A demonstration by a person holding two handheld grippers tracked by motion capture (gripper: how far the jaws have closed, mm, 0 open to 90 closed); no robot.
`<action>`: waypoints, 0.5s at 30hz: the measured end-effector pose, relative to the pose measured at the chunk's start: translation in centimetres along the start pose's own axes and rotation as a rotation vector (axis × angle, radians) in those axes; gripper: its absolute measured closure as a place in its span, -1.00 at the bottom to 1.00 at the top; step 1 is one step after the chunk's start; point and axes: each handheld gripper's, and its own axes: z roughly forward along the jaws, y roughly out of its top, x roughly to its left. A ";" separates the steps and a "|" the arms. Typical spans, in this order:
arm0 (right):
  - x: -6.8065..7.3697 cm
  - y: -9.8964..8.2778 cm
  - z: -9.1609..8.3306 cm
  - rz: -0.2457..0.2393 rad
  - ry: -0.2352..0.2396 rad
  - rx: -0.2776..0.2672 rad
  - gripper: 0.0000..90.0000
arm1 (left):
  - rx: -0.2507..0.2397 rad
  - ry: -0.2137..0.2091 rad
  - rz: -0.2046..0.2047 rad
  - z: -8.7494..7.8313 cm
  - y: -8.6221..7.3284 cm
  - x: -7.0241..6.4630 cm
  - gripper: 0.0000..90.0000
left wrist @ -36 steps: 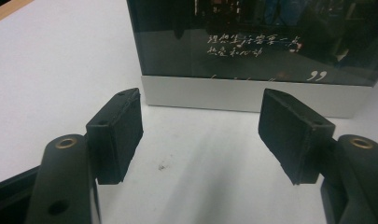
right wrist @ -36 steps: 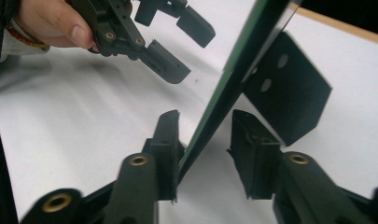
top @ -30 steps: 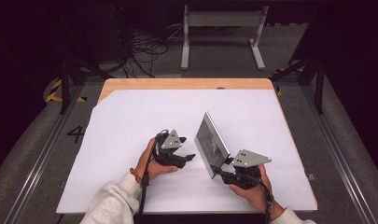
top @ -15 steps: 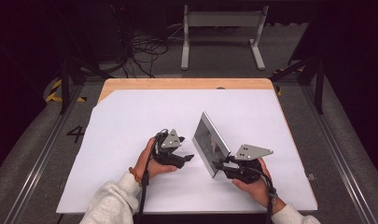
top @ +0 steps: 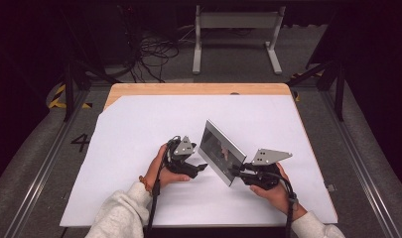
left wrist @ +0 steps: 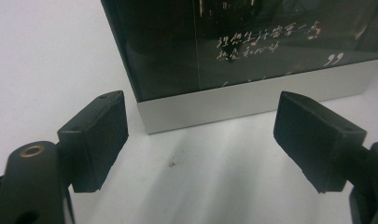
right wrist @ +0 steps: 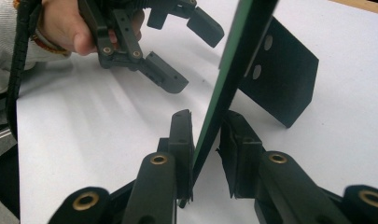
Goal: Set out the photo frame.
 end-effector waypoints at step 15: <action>-0.7 0.2 0.2 -0.017 0.011 0.000 0.71 | -0.030 -0.043 -0.076 1.1 0.8 1.8 -0.61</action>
